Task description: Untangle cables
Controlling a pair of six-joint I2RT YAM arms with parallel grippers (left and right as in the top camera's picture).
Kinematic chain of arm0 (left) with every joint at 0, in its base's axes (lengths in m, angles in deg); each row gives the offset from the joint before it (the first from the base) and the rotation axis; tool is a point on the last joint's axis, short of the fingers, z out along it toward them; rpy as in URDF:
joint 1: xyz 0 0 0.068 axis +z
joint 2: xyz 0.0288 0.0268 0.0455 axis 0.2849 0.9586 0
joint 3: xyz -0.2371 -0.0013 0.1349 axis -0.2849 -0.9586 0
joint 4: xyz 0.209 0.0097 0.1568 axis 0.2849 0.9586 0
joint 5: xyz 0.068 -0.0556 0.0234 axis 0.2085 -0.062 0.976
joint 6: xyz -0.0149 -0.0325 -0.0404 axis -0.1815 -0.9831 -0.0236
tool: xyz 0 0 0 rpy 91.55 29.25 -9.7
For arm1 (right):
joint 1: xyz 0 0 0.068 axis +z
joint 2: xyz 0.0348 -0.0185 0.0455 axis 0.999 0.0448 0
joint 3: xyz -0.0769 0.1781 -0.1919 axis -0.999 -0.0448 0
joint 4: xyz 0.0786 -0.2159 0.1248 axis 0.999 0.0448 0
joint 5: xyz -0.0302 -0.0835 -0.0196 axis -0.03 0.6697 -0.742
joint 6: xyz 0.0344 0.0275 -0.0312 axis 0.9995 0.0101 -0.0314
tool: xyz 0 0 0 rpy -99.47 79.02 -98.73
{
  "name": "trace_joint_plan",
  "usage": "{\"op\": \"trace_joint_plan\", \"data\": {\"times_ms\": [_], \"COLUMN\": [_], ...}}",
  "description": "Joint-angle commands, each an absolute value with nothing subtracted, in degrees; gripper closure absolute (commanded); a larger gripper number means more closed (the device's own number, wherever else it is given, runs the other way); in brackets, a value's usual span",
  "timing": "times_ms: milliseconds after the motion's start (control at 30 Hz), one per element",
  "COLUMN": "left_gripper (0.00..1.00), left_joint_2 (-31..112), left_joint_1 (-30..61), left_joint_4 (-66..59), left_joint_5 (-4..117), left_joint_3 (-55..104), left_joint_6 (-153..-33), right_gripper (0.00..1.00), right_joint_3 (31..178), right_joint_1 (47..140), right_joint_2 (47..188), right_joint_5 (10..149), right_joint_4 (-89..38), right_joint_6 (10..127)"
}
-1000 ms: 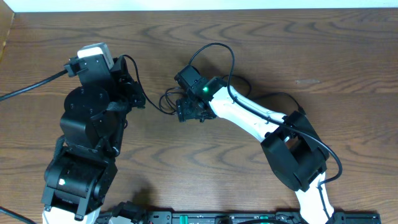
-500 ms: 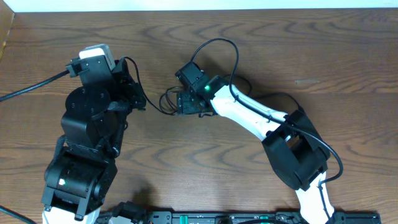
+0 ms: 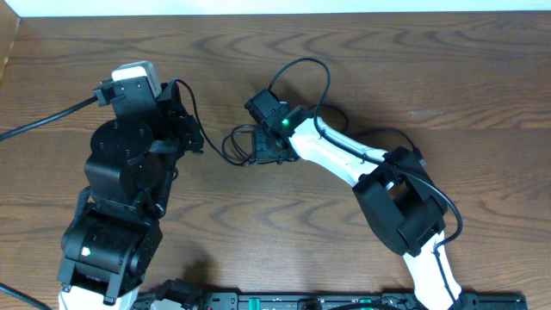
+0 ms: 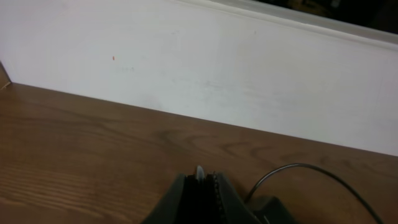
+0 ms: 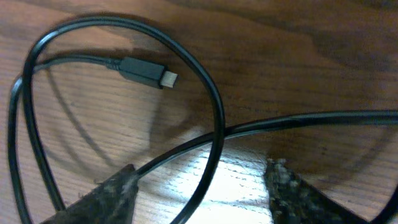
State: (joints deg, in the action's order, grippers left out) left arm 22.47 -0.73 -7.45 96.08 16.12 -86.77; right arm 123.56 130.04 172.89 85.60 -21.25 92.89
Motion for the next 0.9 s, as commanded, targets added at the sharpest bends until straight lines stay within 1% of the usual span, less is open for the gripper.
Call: {"op": "trace_joint_plan", "data": {"times_ms": [0,33,67,233,267,333,567,867], "left_gripper": [0.88,0.88,0.88,0.89,0.88,0.88,0.88,0.88], "left_joint_2": [22.4,22.4,22.4,22.4,22.4,22.4,24.2,31.0], "left_joint_1": [-0.4,-0.4,-0.4,-0.4,-0.4,-0.4,-0.4,-0.4], "left_joint_4": [-7.5,-7.5,-7.5,-7.1,-6.9,-6.4,-6.1,-5.9], "left_joint_5": [96.2,96.2,96.2,96.2,96.2,96.2,96.2,96.2], "left_joint_3": [16.4,16.4,16.4,16.4,16.4,16.4,16.4,16.4], "left_joint_6": [-87.1,-87.1,-87.1,-87.1,-87.1,-87.1,-87.1,-87.1], "right_gripper": [0.51,0.62,0.65,0.93,0.96,0.99,0.99,0.99], "right_joint_3": [123.3,123.3,123.3,123.3,123.3,123.3,123.7,129.6], "right_joint_1": [130.1,130.1,130.1,130.0,130.0,130.0,128.7,124.6], "right_joint_2": [173.7,173.7,173.7,173.7,173.7,173.7,173.6,172.9], "right_joint_5": [85.6,85.6,85.6,85.6,85.6,85.6,85.7,85.3], "right_joint_4": [-21.0,-20.9,-20.9,-20.7,-20.7,-20.7,-19.5,-10.8], "right_joint_6": [93.8,93.8,93.8,93.7,93.7,93.5,92.8,88.2]}}
